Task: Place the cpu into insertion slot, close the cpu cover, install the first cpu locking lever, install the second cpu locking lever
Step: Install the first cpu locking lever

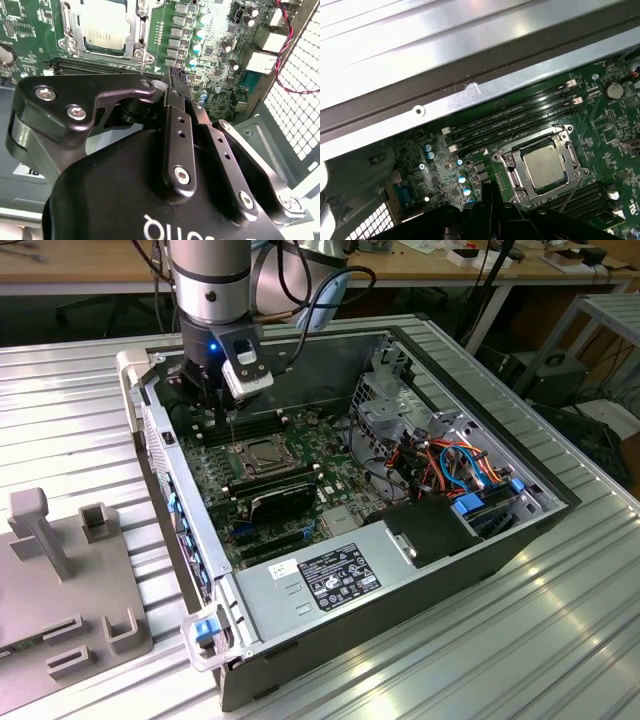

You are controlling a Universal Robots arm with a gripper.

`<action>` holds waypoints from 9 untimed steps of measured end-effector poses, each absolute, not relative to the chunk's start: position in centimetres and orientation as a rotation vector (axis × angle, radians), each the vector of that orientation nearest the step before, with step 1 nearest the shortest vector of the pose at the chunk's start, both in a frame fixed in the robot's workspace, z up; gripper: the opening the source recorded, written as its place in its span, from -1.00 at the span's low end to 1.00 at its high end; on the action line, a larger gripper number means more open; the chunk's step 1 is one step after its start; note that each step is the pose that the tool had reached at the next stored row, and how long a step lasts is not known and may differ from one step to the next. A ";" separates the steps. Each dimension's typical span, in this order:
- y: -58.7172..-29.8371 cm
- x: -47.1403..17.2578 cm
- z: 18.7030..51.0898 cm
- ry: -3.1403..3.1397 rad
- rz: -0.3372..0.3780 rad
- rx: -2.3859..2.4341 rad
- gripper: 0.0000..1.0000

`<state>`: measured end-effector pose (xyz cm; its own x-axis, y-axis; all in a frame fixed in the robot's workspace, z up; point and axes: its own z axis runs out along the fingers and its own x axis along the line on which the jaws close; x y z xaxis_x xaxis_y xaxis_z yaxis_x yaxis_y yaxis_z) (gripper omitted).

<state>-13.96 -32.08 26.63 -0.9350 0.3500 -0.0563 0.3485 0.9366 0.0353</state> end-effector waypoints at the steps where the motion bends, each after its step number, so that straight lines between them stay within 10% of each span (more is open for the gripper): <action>1: -32.1 -14.0 26.6 3.033 0.039 0.535 -0.79; 9: -32.0 -14.0 26.5 3.047 0.041 0.449 -0.79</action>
